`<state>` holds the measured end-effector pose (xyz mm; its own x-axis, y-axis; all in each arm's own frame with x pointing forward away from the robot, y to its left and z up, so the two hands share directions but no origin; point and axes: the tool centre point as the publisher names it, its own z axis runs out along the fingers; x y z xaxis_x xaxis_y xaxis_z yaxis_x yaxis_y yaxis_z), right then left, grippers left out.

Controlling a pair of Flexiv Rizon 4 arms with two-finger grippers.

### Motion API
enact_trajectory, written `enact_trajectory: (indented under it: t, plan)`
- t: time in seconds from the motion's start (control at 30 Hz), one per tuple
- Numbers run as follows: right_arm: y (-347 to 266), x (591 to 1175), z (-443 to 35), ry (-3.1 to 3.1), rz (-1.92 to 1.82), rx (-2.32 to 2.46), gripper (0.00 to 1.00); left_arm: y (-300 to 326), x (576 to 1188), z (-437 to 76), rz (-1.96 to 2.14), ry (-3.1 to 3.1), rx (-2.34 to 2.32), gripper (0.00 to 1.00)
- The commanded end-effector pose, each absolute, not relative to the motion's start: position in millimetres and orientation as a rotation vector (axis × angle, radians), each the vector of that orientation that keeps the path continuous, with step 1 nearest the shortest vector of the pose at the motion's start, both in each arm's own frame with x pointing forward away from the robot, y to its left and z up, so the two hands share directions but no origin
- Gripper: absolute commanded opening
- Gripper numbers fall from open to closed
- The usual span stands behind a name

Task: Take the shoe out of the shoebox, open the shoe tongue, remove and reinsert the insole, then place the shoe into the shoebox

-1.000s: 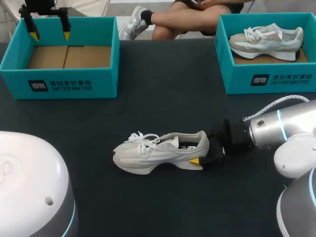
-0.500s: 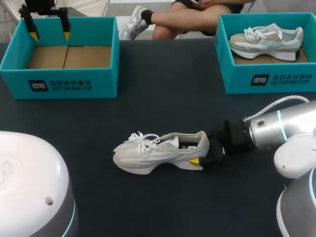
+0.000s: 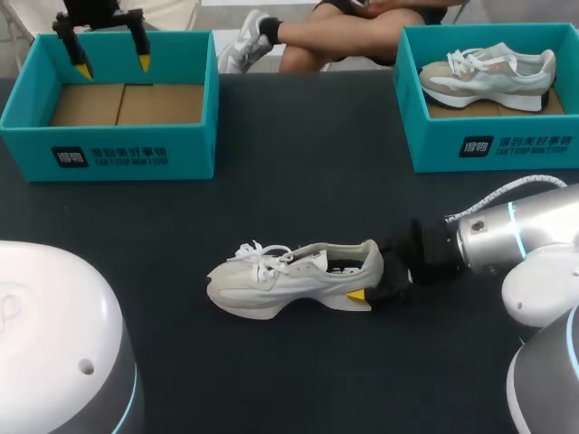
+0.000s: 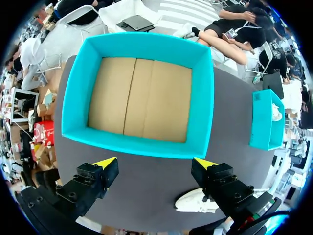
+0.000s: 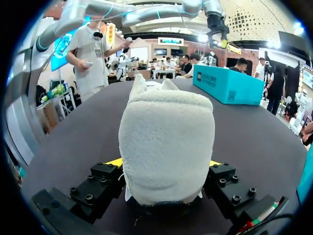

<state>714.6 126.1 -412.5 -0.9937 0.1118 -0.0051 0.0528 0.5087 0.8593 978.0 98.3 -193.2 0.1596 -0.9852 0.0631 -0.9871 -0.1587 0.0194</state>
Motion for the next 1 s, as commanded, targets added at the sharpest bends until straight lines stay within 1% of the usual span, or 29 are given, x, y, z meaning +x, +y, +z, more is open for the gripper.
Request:
enact_trajectory:
  t: [0.03, 0.63, 0.8, 1.0]
  plan:
    - [129.7, 715.5, -418.3, 2.679, 1.512, 0.149, 0.00, 76.2, 955.2, -187.5, 0.064, -1.999, 2.408, 1.00]
    - [129.7, 715.5, -418.3, 2.679, 1.512, 0.149, 0.00, -28.8, 887.6, -202.8, 0.096, -1.867, 2.503, 1.00]
    - [129.7, 715.5, -418.3, 2.679, 1.512, 0.149, 0.00, -49.8, 879.0, -203.4, 0.093, -1.796, 2.534, 1.00]
    - [129.7, 715.5, -418.3, 2.679, 1.512, 0.149, 0.00, -49.8, 879.0, -203.4, 0.093, -1.796, 2.534, 1.00]
